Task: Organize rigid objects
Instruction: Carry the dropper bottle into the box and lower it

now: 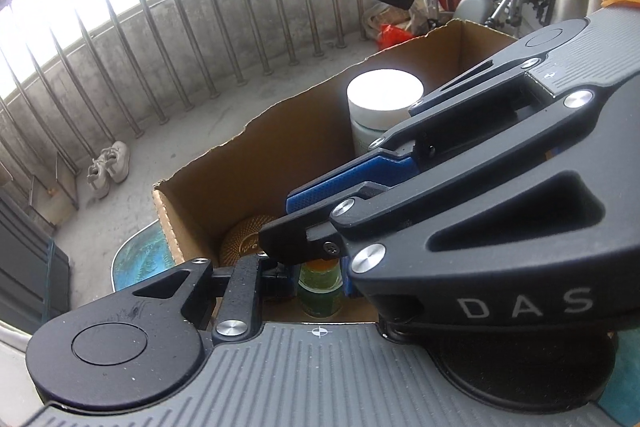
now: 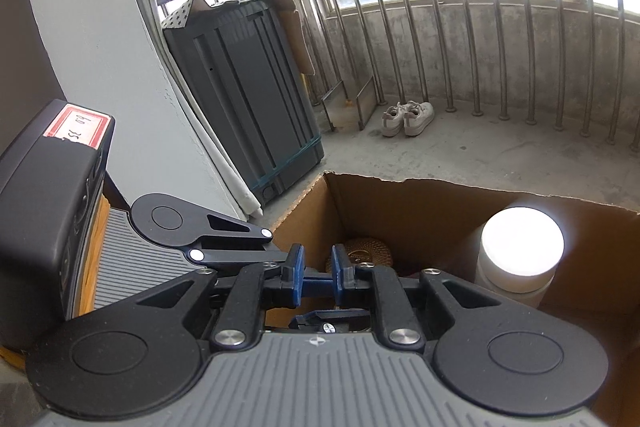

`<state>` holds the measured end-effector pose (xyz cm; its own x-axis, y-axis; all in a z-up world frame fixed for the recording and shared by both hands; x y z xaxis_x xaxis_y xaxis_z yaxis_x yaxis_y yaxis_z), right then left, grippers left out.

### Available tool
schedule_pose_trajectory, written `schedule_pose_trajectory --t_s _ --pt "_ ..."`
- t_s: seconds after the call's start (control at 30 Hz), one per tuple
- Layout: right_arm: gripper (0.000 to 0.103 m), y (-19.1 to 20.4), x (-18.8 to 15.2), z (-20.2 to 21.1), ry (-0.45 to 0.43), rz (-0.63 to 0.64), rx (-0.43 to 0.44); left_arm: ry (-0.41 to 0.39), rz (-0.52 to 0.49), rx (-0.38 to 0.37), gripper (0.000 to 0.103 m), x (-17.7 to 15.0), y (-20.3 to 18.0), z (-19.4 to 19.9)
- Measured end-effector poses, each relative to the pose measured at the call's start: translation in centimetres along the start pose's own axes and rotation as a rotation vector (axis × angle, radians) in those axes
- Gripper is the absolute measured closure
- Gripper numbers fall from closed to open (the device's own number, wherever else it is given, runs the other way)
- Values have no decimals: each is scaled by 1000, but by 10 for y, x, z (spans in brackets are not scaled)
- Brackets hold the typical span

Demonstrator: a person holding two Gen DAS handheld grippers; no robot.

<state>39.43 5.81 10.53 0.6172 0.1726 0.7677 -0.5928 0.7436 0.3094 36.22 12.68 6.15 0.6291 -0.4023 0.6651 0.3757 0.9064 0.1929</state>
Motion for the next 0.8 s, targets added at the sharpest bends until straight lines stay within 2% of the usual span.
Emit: schedule_pose_trajectory --t_s 0.27,0.47,0.7,0.8 --pt "86 1 1 5 -12 -2 -13 3 -3 49 83 -3 5 2" --pt "86 -3 -1 8 -12 -15 -17 2 9 33 82 -3 8 5" --pt "86 -6 -7 10 -8 -4 -44 2 -15 50 83 -3 6 6" --pt "86 -10 -8 13 -11 -19 -45 -10 51 29 83 -3 11 5"
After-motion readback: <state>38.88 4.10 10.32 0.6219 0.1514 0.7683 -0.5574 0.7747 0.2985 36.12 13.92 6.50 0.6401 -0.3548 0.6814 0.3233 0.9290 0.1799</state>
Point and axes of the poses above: each gripper's, at about its wrist camera, not at the fingertips, and z roughly against the way its jaws point, y to its left, x to its top, the point moved 7 cm from there along -z, roughly the way its jaws point, and after that the axes turned 1 degree about x, right-handed, at the moved point
